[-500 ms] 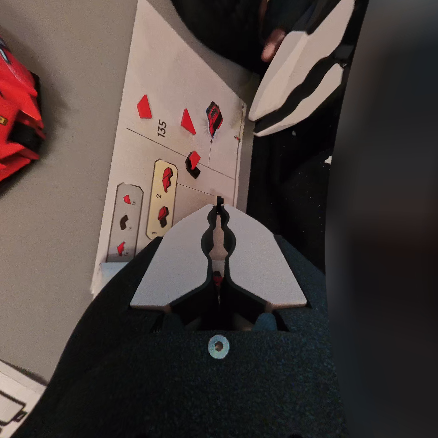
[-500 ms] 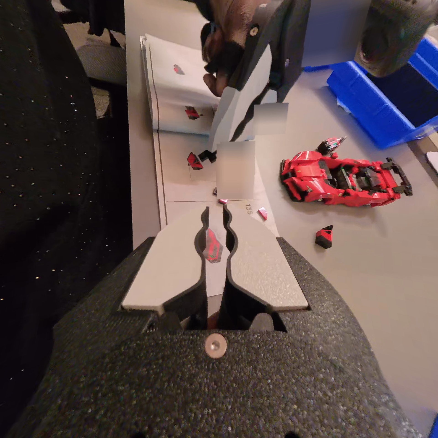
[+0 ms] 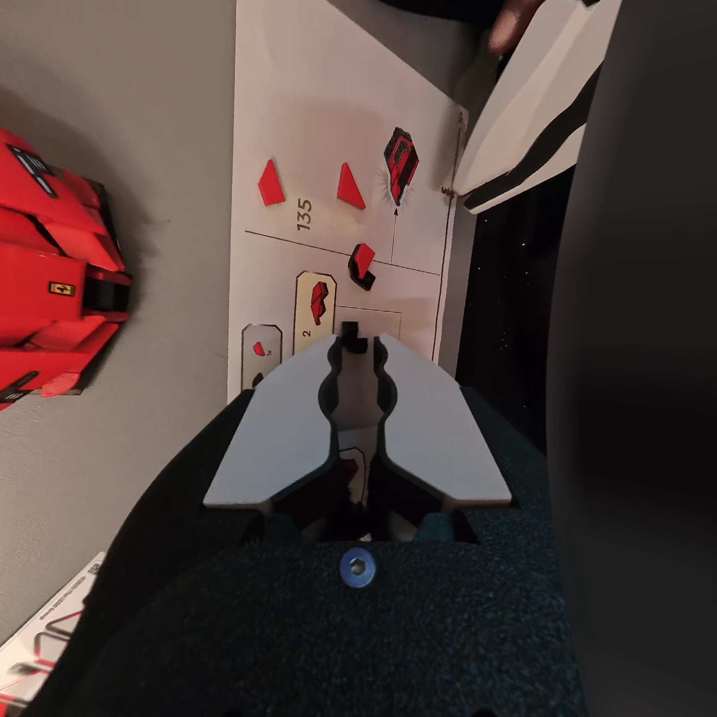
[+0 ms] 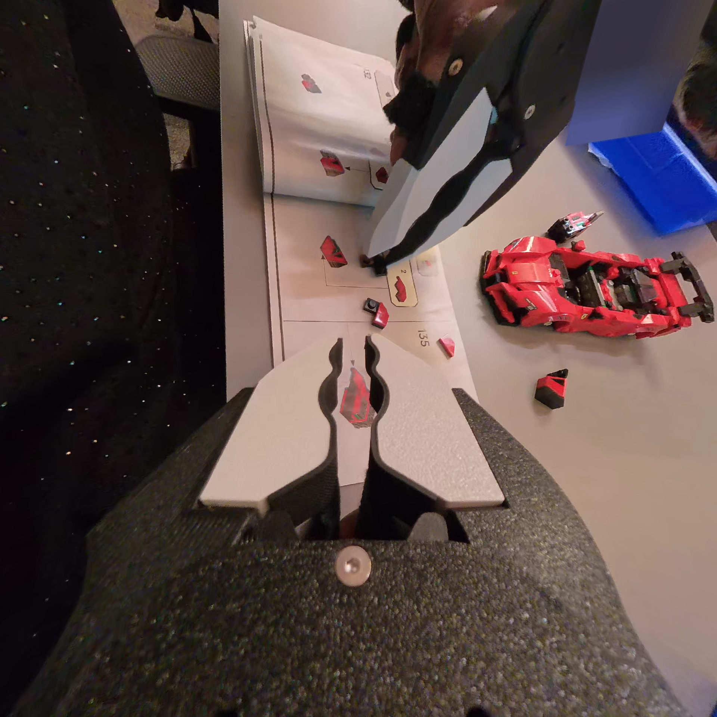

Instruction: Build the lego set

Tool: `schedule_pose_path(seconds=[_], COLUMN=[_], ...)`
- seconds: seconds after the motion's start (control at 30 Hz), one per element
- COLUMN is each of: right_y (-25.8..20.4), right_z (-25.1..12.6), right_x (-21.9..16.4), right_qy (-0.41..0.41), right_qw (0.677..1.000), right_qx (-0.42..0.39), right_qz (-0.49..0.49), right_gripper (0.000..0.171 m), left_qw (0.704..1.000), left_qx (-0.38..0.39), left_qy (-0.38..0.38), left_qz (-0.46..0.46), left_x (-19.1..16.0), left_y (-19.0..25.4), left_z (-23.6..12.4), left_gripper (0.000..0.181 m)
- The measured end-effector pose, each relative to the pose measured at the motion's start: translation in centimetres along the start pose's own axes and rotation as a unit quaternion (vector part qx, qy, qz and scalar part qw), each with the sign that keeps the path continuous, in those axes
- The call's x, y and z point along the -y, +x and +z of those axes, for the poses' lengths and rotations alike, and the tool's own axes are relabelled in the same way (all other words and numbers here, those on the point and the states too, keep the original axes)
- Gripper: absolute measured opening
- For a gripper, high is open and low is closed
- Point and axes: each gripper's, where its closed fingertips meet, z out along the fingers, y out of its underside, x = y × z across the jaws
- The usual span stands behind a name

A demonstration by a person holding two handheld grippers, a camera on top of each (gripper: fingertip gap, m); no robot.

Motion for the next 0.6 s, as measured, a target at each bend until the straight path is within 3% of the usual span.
schedule_pose_path(seconds=[0.6], right_y=[1.5], right_z=[2.7], right_x=[1.4], right_qy=[-0.043], right_qw=[0.999], right_qx=[0.033], right_qz=[0.009], right_gripper=[0.011], left_qw=[0.992], left_qx=[0.051], left_qy=[0.025], left_qz=[0.111], left_x=[-0.1], left_y=[0.0], left_z=[-1.4], left_gripper=[0.035])
